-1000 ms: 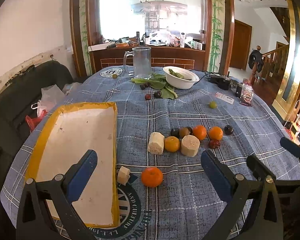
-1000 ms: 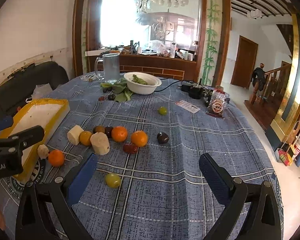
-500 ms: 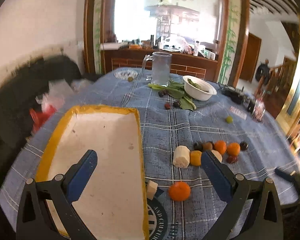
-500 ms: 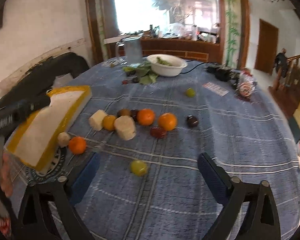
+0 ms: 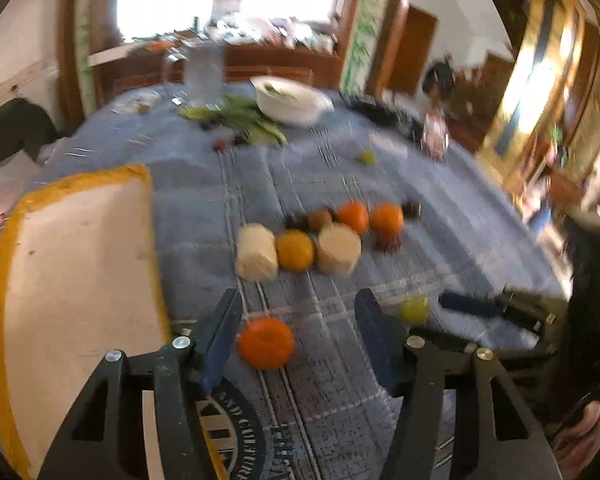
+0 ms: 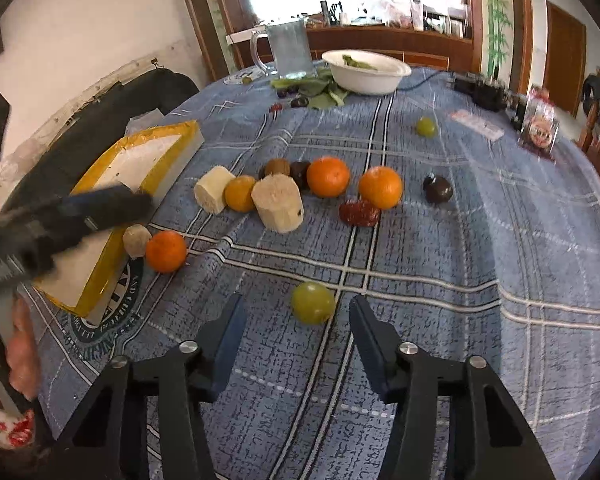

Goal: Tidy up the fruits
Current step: 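Grasp the mandarin with the left gripper while the right gripper grasps the green grape, then lower the mandarin and grape into the yellow-rimmed tray and open both grippers, then grasp the beige cube with the right gripper and lift it, then grasp the white cylinder piece with the left gripper while the right gripper holds the cube, then lower the cylinder and cube into the tray and open both grippers, then move both grippers back over the row of fruits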

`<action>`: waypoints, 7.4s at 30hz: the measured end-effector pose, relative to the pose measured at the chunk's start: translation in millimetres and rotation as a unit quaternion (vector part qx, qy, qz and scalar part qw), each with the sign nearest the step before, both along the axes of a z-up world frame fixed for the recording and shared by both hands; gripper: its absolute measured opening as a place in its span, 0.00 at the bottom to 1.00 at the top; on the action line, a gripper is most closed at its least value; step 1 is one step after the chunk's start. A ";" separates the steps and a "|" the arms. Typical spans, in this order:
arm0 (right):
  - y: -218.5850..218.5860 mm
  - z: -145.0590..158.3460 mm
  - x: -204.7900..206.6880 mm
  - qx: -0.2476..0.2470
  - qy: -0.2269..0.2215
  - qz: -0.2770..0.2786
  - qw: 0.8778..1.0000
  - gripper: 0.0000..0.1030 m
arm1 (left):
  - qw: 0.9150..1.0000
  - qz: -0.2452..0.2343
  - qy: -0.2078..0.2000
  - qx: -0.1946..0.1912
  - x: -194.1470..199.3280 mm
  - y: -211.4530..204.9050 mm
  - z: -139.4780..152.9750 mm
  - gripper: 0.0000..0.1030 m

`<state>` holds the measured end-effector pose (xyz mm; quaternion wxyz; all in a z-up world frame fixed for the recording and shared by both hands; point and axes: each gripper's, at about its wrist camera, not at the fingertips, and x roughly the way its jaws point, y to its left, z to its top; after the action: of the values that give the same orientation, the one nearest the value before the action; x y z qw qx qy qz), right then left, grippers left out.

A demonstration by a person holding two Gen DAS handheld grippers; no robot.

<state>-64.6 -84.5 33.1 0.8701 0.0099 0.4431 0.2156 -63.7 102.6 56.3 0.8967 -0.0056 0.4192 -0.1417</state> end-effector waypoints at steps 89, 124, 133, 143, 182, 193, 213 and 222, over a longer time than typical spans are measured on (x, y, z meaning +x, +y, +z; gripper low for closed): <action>170.2 -5.2 37.2 -0.011 0.024 0.186 0.982 0.41 | 0.942 0.324 -0.073 -0.056 -49.5 215.4 11.0 0.77; -20.1 4.1 57.1 0.147 0.049 -0.011 0.988 0.30 | 0.990 0.131 0.012 -0.054 77.2 32.9 -36.6 0.59; -17.5 3.4 56.0 0.140 0.047 -0.015 0.989 0.30 | 0.998 0.062 -0.010 0.002 64.4 1.8 -32.5 0.29; -14.8 0.0 57.7 0.142 0.055 -0.010 0.988 0.31 | 0.997 0.074 -0.004 -0.019 71.6 4.3 -40.6 0.30; 241.7 31.9 47.6 0.033 0.017 0.172 0.984 0.31 | 0.959 0.284 -0.003 -0.021 10.0 224.3 -6.7 0.30; 233.5 28.5 52.5 0.045 0.023 0.133 0.990 0.38 | 0.958 0.283 -0.041 -0.011 4.6 217.4 -0.4 0.72; 89.5 50.8 23.9 0.044 -0.021 0.011 0.999 0.44 | 0.940 0.277 -0.080 0.181 2.6 166.0 -9.7 0.72; 22.0 55.7 19.3 0.067 -0.028 -0.037 0.997 0.49 | 0.905 0.406 -0.027 0.121 -20.0 215.4 -9.2 0.72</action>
<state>-45.3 -62.5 88.8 0.8868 0.0786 0.4029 0.2123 -83.7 318.0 47.1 0.8811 -0.0631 0.3706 0.2869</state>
